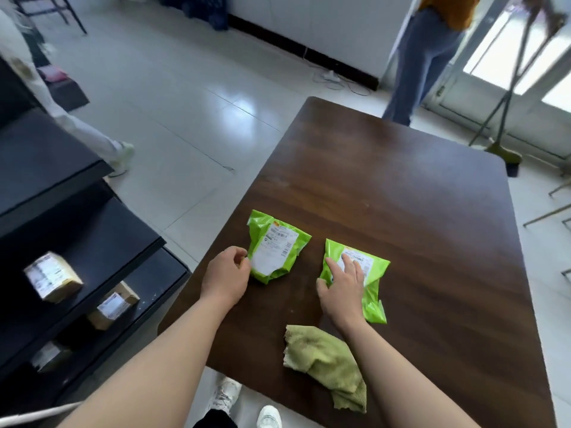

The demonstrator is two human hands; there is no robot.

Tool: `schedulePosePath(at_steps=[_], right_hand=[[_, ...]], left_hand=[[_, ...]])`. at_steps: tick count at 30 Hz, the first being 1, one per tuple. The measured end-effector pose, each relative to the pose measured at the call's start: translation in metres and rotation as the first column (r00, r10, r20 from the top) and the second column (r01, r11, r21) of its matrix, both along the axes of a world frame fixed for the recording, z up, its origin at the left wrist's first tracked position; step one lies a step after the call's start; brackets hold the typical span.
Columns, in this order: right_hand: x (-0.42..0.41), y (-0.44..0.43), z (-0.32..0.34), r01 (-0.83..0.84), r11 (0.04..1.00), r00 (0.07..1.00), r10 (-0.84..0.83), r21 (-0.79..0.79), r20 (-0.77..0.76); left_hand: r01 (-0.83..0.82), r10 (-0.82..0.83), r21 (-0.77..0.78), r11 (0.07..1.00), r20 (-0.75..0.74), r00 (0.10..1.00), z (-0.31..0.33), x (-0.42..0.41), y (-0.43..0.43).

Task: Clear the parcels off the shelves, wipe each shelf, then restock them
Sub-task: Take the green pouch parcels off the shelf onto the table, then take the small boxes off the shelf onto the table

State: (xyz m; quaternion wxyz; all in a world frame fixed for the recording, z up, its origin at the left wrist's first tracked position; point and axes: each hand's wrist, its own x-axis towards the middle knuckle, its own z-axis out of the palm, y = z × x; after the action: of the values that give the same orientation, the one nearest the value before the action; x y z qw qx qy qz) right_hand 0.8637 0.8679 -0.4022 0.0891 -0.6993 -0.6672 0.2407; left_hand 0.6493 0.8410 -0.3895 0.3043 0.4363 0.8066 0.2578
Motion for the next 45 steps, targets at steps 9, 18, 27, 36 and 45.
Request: schedulePosePath(at_steps=[9,18,27,36,45], right_hand=[[-0.091,-0.023,0.02,-0.324,0.941,0.943,0.329,0.094,-0.051],[-0.2,-0.078,0.031,-0.597,0.795,0.793,0.605,0.105,-0.073],[-0.318,-0.18,0.011,-0.757,0.653,0.644,0.754,0.032,-0.131],[-0.401,-0.268,-0.048,-0.729,0.676,0.682,0.703,-0.11,-0.202],[-0.441,-0.272,-0.151,-0.735,0.647,0.676,0.724,-0.204,-0.137]], left_hand=[[-0.327,0.325,0.073,0.942,0.044,0.945,0.007,-0.066,-0.087],[-0.618,0.618,0.035,0.785,0.025,0.786,0.0,-0.144,-0.201],[-0.763,0.764,-0.062,0.644,0.003,0.645,-0.016,-0.225,-0.334],[-0.706,0.705,-0.189,0.683,-0.08,0.704,-0.063,-0.307,-0.411],[-0.651,0.673,-0.252,0.716,0.0,0.74,-0.169,-0.324,-0.411]])
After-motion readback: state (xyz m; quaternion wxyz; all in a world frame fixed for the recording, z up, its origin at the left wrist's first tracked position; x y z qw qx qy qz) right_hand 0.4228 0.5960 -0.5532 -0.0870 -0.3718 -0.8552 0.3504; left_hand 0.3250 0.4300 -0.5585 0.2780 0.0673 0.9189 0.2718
